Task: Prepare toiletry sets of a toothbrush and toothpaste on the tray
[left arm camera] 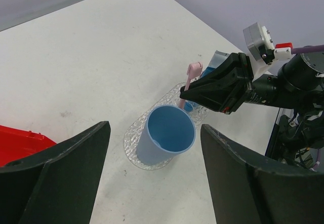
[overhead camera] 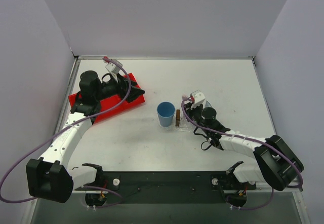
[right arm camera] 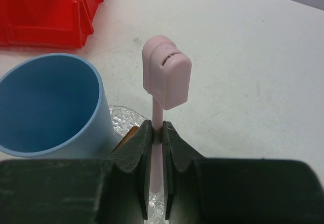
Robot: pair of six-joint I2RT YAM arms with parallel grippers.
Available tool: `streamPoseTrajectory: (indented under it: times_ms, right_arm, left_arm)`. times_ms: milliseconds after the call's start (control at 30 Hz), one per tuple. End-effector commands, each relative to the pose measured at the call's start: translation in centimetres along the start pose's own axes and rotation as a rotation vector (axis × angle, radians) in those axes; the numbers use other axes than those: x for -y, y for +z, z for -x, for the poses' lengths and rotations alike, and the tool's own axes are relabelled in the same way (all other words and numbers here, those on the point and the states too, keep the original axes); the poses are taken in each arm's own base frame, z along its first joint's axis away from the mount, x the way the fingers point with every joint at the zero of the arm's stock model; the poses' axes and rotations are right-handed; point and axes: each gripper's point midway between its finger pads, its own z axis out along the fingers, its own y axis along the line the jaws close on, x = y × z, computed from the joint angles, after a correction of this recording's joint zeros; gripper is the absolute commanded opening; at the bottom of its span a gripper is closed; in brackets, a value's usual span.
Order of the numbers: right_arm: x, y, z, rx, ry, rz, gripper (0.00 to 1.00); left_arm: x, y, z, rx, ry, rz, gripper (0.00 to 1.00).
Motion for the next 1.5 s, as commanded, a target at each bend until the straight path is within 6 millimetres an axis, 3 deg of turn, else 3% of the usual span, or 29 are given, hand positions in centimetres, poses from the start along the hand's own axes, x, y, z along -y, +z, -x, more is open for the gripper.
streamPoseTrajectory:
  times_ms: [0, 767, 1467]
  right_arm:
    - [-0.7, 0.1, 2.1, 0.096, 0.003, 0.036, 0.0]
    - [-0.7, 0.1, 1.0, 0.075, -0.019, 0.041, 0.0]
    - [-0.9, 0.3, 1.3, 0.055, -0.012, 0.046, 0.22]
  left_arm:
    - [-0.1, -0.1, 1.3, 0.04, 0.034, -0.002, 0.82]
    - [-0.4, 0.1, 1.0, 0.034, 0.026, -0.005, 0.82]
    - [-0.2, 0.0, 1.0, 0.033, 0.026, -0.01, 0.82]
